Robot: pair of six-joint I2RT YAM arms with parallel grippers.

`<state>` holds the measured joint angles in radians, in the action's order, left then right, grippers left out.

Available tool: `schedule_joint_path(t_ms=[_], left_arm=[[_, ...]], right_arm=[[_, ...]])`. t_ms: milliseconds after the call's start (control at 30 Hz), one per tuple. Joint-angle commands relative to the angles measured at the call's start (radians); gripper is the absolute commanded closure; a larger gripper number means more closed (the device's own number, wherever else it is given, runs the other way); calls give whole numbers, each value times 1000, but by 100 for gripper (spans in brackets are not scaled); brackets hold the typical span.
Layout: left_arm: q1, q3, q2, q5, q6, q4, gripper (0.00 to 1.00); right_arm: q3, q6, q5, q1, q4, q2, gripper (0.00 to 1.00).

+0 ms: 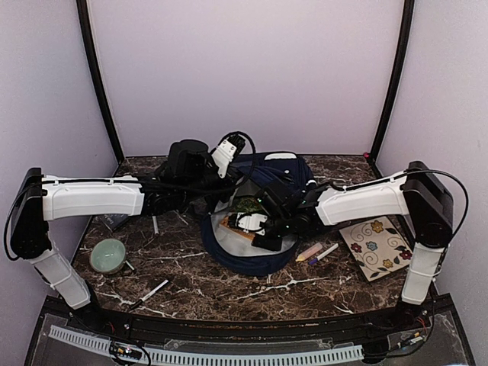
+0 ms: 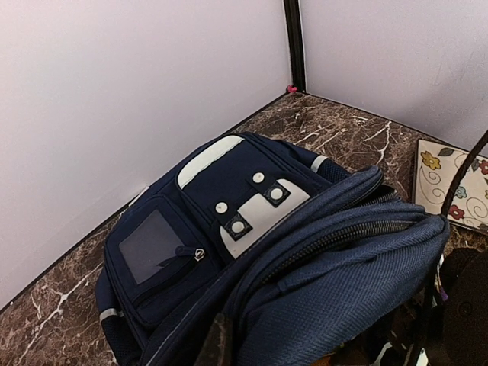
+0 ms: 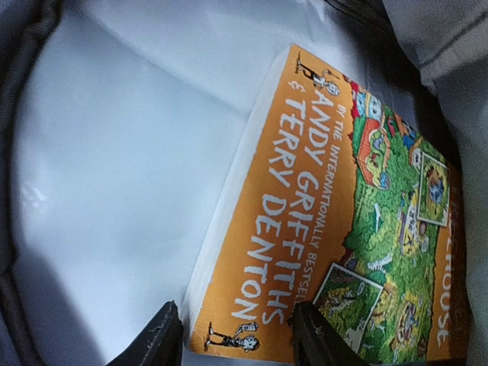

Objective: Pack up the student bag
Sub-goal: Adjust the book in the largest pocket of the bag.

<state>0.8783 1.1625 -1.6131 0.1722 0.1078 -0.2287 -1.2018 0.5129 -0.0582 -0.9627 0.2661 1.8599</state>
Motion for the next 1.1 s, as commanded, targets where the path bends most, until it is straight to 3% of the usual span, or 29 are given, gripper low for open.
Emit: schedule_joint_path(t_ms=[0, 267, 400, 667, 900, 933, 967, 1067], left_arm=[[-8, 11, 66, -19, -21, -80, 100], [-9, 8, 61, -45, -22, -79, 100], [-9, 3, 63, -56, -30, -72, 100], [-8, -4, 60, -80, -43, -73, 100], [-8, -16, 46, -74, -38, -77, 100], [-9, -17, 40, -71, -34, -76, 100], [-9, -16, 32, -67, -30, -75, 100], [-11, 3, -3, -8, -16, -33, 100]], right_arm=[[73, 34, -181, 20, -104, -19, 52], [130, 114, -264, 80, -252, -50, 54], [134, 204, -340, 98, -350, -14, 56], [91, 225, -382, 112, -436, 67, 56], [106, 195, -346, 105, -275, -48, 56], [106, 184, -318, 104, -231, -78, 55], [108, 139, -113, 102, -185, -109, 53], [136, 164, 130, 103, -43, -207, 48]])
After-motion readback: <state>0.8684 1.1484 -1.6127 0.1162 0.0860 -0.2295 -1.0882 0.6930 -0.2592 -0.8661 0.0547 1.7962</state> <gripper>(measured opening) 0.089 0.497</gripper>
